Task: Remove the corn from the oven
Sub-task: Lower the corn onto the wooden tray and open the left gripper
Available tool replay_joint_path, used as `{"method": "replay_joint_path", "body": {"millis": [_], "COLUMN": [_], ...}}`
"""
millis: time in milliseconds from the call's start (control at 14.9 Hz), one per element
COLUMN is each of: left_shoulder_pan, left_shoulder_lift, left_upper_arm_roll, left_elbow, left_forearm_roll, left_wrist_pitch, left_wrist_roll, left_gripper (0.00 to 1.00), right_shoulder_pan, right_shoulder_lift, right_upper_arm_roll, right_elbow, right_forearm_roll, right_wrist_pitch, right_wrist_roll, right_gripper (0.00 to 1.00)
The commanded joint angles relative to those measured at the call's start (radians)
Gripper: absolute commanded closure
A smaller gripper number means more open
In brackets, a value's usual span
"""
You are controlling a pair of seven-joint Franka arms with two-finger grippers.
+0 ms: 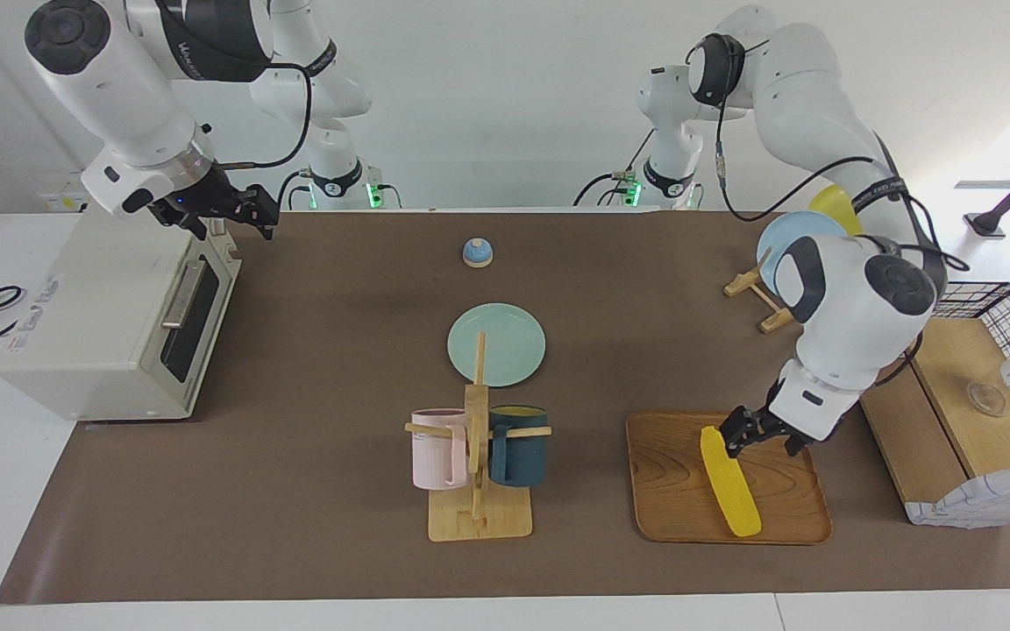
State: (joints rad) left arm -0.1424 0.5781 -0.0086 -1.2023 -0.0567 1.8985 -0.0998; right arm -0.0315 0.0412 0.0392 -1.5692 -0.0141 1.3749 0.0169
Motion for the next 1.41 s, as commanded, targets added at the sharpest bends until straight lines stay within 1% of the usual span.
{"method": "replay_joint_path", "body": {"millis": [0,201,537,738,805,872,939,1073,1141,1208,1342], "left_shoulder_pan": [0.014,0.017,0.110,0.153,0.155,0.153,0.147,0.136,0.135,0.135,0.135], "left_shoulder_lift": [-0.170,-0.279,-0.443,-0.544,-0.573,-0.580,-0.590,-0.633,-0.638,-0.635,-0.627], "left_upper_arm_roll": [0.019,0.035,0.018,-0.017,-0.018,-0.016,-0.014,-0.016,-0.018,-0.018,-0.018], "left_elbow": [-0.080,-0.083,-0.080,-0.077,-0.086,-0.098,-0.147,-0.283,-0.328,-0.341,-0.346], "left_forearm_roll": [0.005,0.035,0.038,0.032,0.031,0.031,0.031,0.031,0.031,0.031,0.029], "left_wrist_pitch": [-0.175,-0.338,-0.539,-0.676,-0.709,-0.726,-0.693,-0.548,-0.494,-0.471,-0.466], "left_wrist_roll": [0.000,0.003,0.014,0.014,0.014,0.012,0.009,0.003,0.003,0.005,0.008], "left_gripper": [0.00,0.00,0.00,0.00,0.00,0.00,0.00,0.00,0.00,0.00,0.00], "right_shoulder_pan": [-0.004,-0.004,-0.004,-0.004,-0.004,-0.004,-0.004,-0.004,-0.004,-0.004,-0.004], "right_shoulder_lift": [-0.021,-0.021,-0.021,-0.021,-0.021,-0.021,-0.021,-0.021,-0.021,-0.021,-0.021], "right_upper_arm_roll": [-0.005,-0.005,-0.005,-0.005,-0.005,-0.005,-0.005,-0.005,-0.005,-0.005,-0.005], "right_elbow": [-0.026,-0.026,-0.026,-0.026,-0.026,-0.026,-0.026,-0.026,-0.026,-0.026,-0.026], "right_forearm_roll": [0.025,0.025,0.025,0.025,0.025,0.025,0.025,0.025,0.025,0.025,0.025], "right_wrist_pitch": [0.013,0.013,0.013,0.013,0.013,0.013,0.013,0.013,0.013,0.013,0.013], "right_wrist_roll": [0.006,0.006,0.006,0.006,0.006,0.006,0.006,0.006,0.006,0.006,0.006], "right_gripper": [0.00,0.00,0.00,0.00,0.00,0.00,0.00,0.00,0.00,0.00,0.00]}}
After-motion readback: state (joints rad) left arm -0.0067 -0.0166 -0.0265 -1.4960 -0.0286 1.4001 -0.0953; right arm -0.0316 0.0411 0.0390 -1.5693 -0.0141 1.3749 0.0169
